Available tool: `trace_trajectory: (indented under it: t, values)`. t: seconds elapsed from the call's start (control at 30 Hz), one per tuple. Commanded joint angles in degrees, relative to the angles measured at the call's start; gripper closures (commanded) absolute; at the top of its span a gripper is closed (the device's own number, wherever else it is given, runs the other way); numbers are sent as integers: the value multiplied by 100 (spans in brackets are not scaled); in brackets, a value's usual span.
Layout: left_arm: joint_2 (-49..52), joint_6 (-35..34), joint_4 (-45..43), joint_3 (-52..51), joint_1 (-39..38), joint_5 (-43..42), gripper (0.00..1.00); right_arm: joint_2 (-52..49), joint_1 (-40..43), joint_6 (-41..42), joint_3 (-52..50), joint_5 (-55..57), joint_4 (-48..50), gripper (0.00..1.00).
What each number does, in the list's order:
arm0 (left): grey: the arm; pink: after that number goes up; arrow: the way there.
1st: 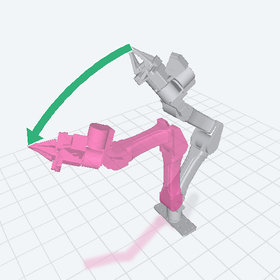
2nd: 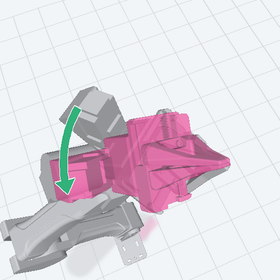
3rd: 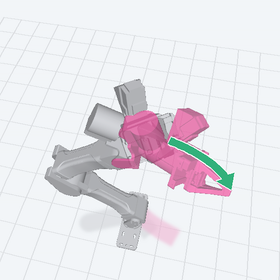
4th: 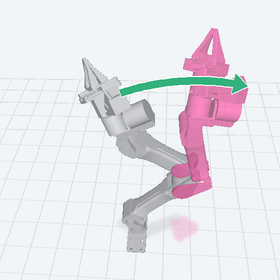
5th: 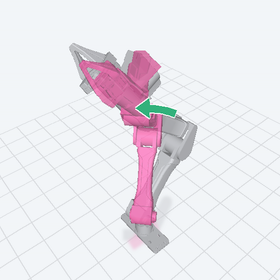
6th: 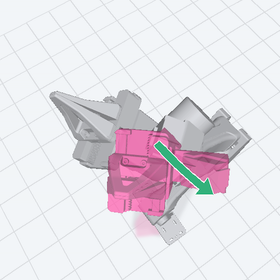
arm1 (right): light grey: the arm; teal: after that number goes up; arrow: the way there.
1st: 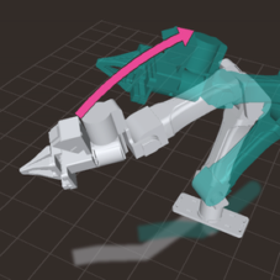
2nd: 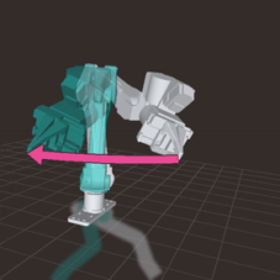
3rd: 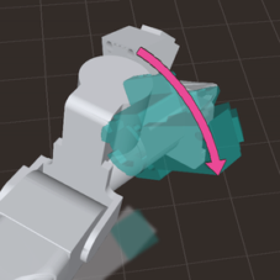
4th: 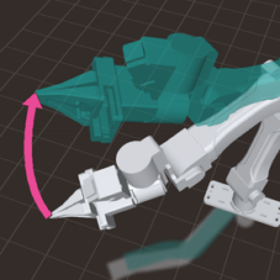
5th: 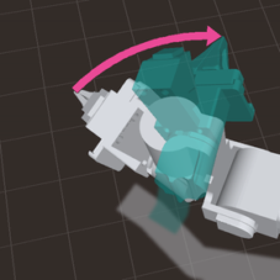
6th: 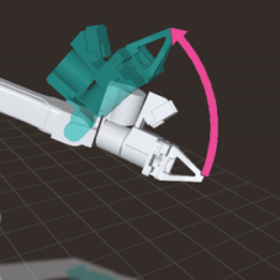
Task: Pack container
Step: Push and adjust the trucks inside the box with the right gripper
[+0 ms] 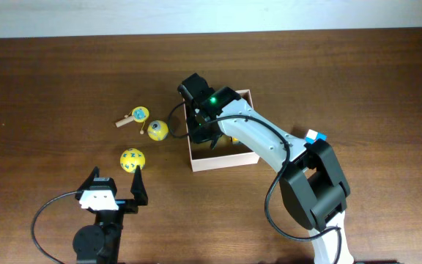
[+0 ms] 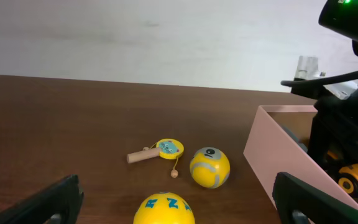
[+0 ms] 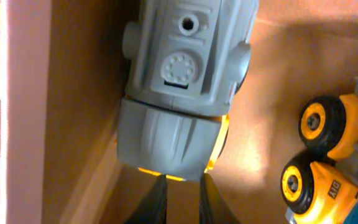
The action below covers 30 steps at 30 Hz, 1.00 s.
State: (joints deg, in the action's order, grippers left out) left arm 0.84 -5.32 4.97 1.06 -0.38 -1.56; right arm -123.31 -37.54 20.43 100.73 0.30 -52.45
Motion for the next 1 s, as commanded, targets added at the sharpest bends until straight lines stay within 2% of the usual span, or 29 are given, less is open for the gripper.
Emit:
trace_trajectory:
  t: [0.0,0.43,0.77,0.97]
  values:
    - [-48,111,7,-28,28,-61,1,-7,-28,-61,74,-50,-109,87]
    - [-48,111,4,-28,28,-61,1,201,-33,-238,122,-26,-706,87]
    - [-48,111,7,-28,28,-61,1,874,4,-190,164,968,-1676,86]
    - [-48,111,7,-28,28,-61,1,861,264,-96,61,964,-1768,87]
